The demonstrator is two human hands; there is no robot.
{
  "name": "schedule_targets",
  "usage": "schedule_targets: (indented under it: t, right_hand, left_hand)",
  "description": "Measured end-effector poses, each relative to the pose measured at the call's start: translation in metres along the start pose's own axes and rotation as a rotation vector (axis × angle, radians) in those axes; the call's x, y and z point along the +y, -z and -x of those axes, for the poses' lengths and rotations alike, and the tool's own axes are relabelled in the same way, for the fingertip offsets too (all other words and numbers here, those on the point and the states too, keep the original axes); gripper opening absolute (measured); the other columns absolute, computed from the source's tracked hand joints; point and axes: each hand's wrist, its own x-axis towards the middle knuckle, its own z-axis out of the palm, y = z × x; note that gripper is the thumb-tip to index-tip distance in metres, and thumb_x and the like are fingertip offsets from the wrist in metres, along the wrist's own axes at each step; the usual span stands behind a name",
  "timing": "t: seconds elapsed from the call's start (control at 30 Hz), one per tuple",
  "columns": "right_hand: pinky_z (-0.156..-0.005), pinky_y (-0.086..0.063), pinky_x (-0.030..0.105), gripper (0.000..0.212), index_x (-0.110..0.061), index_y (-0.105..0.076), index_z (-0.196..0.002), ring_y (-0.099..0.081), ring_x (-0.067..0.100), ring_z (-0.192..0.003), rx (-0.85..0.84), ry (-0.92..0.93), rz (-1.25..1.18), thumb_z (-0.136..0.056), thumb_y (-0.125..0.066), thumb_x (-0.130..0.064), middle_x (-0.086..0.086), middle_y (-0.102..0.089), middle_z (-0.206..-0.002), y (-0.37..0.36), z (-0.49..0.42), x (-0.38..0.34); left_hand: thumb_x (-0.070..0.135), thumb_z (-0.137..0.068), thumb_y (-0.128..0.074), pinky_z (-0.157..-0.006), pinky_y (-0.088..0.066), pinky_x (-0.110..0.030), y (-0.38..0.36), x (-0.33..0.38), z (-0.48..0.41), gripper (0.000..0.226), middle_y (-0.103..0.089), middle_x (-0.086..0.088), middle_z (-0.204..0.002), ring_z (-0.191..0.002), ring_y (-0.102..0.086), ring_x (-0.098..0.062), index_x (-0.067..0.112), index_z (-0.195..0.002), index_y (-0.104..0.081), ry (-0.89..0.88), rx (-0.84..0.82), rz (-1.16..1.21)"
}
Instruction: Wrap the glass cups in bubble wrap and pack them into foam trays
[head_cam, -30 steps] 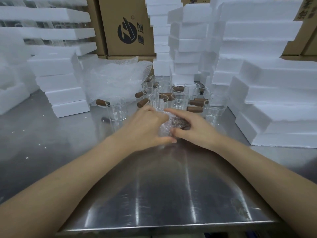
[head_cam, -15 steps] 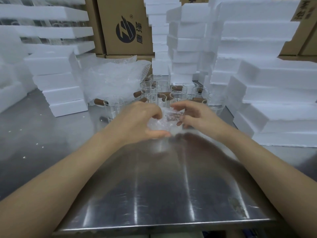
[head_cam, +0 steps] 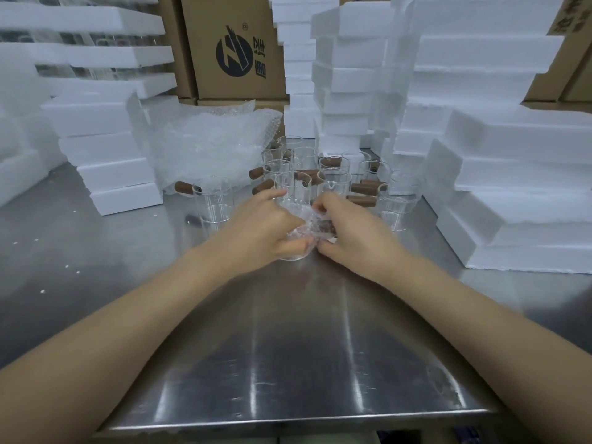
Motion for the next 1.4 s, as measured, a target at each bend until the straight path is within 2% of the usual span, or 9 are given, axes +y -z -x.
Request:
schedule_targets:
  t: [0.13,0.43,0.5,0.6,0.77,0.93,1.13,1.3,1.4]
  right_hand:
    - [-0.051,-0.025,0.031,0.029,-0.009,-0.049,-0.112,-0.059,0.035,-0.087,0.021,-0.064,0.285,-0.085,-0.055,-0.016,0.007,-0.050,-0.115,-0.008,-0.006,-0.015]
    - [-0.048,-0.022,0.031,0.017,-0.010,-0.054,-0.107,-0.061,0.031,-0.092,-0.033,-0.019,0.472,-0.090,-0.050,-0.011,0.004,-0.053,-0.112,-0.001,-0.009,-0.011]
    - [-0.065,-0.035,0.033,0.018,-0.011,-0.059,-0.104,-0.055,0.027,-0.108,-0.037,0.080,0.448,-0.089,-0.058,-0.020,0.002,-0.049,-0.127,0.007,-0.013,-0.005]
    - [-0.101,-0.022,0.038,0.042,-0.015,-0.066,-0.115,-0.038,0.021,-0.131,-0.061,0.289,0.253,-0.080,-0.071,-0.039,0.003,-0.040,-0.148,0.039,-0.011,0.005]
    - [-0.105,-0.021,0.049,0.030,-0.016,-0.068,-0.111,-0.041,0.031,-0.131,0.685,-0.073,0.313,-0.084,-0.063,-0.026,0.009,-0.051,-0.138,0.085,-0.003,0.041]
    - [-0.113,0.001,0.060,0.049,-0.015,-0.052,-0.131,-0.024,0.032,-0.139,0.609,-0.579,0.341,-0.085,-0.057,-0.030,0.008,-0.045,-0.139,0.095,0.012,0.081]
    - [-0.116,-0.012,0.048,0.041,-0.019,-0.056,-0.128,-0.037,0.028,-0.131,0.741,-0.513,0.281,-0.088,-0.055,-0.023,0.002,-0.057,-0.129,0.100,0.014,0.080]
    - [-0.107,-0.034,0.042,0.040,-0.012,-0.058,-0.128,-0.048,0.029,-0.126,1.061,-0.254,0.232,-0.095,-0.055,-0.035,0.002,-0.057,-0.132,0.110,0.014,0.063]
    - [-0.082,-0.050,0.060,0.040,-0.003,-0.059,-0.123,-0.060,0.043,-0.108,1.268,0.062,0.104,-0.093,-0.065,-0.029,0.017,-0.058,-0.126,0.112,0.011,0.053]
  left_hand:
    - [0.046,-0.094,-0.043,-0.113,-0.019,-0.025,-0.007,-0.004,-0.001,0.058,-0.063,-0.008,-0.053,-0.067,-0.066,-0.027,0.003,-0.062,-0.066,-0.001,0.053,-0.040]
    - [0.050,-0.100,-0.035,-0.110,-0.035,-0.038,-0.010,0.002,-0.003,0.052,-0.056,-0.005,-0.049,-0.058,-0.058,-0.022,0.019,-0.057,-0.037,-0.041,0.130,0.009]
    - [0.056,-0.097,-0.036,-0.110,-0.034,-0.038,-0.010,0.002,-0.004,0.055,-0.054,-0.004,-0.047,-0.059,-0.059,-0.021,0.018,-0.057,-0.036,-0.008,0.111,0.012]
    - [0.065,-0.094,-0.034,-0.110,-0.034,-0.039,-0.011,0.004,-0.003,0.061,-0.041,0.005,-0.041,-0.050,-0.049,-0.007,0.019,-0.054,-0.034,0.039,0.101,0.050]
    - [0.063,-0.094,-0.030,-0.111,-0.034,-0.043,-0.011,0.011,-0.005,0.060,-0.026,0.009,-0.037,-0.045,-0.032,-0.002,0.027,-0.046,-0.030,0.090,0.123,0.101]
    - [0.058,-0.097,-0.013,-0.117,0.012,-0.045,-0.015,0.016,-0.002,0.061,-0.051,0.008,-0.059,-0.068,-0.054,-0.005,0.025,-0.058,-0.046,0.141,0.135,0.113]
    - [0.047,-0.097,-0.033,-0.112,-0.003,-0.036,-0.006,0.012,0.004,0.051,-0.063,0.008,-0.087,-0.092,-0.061,-0.013,0.016,-0.081,-0.070,0.095,0.409,0.093]
    - [0.059,-0.091,-0.032,-0.112,-0.015,-0.035,-0.003,0.010,0.005,0.057,-0.065,0.007,-0.073,-0.078,-0.061,-0.013,0.015,-0.075,-0.066,0.100,0.216,0.041]
    - [0.061,-0.087,-0.047,-0.074,-0.045,-0.039,-0.008,0.008,-0.002,0.059,-0.043,0.001,-0.051,-0.058,-0.044,-0.021,0.013,-0.055,-0.045,0.128,0.062,0.051]
